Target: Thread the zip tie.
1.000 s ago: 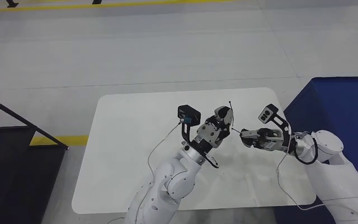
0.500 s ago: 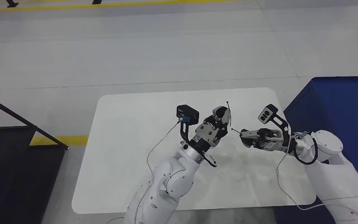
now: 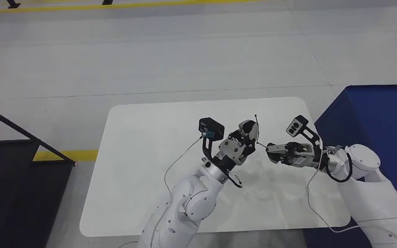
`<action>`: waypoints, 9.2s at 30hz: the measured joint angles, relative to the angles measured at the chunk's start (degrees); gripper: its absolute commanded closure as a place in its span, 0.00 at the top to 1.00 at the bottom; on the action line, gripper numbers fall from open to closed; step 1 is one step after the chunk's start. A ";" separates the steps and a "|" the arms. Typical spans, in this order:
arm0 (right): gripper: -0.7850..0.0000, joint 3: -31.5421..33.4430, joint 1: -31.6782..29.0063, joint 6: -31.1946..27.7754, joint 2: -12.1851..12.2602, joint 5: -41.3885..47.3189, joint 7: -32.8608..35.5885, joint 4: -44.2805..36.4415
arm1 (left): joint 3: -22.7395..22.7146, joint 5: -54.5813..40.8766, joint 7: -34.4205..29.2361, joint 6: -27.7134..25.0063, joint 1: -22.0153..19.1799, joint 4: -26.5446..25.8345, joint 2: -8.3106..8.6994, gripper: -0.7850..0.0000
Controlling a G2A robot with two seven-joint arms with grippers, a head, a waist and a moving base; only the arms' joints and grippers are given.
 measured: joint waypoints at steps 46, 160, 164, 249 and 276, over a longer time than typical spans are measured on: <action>0.00 3.59 -5.33 -6.67 -0.21 0.52 -6.28 -5.75 | 0.07 -0.51 -3.86 4.34 0.03 0.51 -0.09 0.00; 0.00 1.61 -3.15 16.72 -0.83 16.16 -10.25 -4.61 | 4.22 31.87 14.23 7.44 -0.01 7.65 0.11 0.02; 0.00 1.61 -3.15 16.72 -0.83 16.16 -10.25 -4.61 | 4.17 31.46 14.02 7.18 -0.07 7.67 0.04 0.00; 0.00 2.17 -5.99 34.35 -0.19 49.70 -16.27 -26.53 | -3.81 24.56 1.03 8.21 -1.07 12.16 -0.34 1.00; 0.00 7.22 0.94 38.93 -0.09 39.41 -26.88 -17.38 | -9.84 24.52 2.80 7.17 1.74 3.50 1.08 1.00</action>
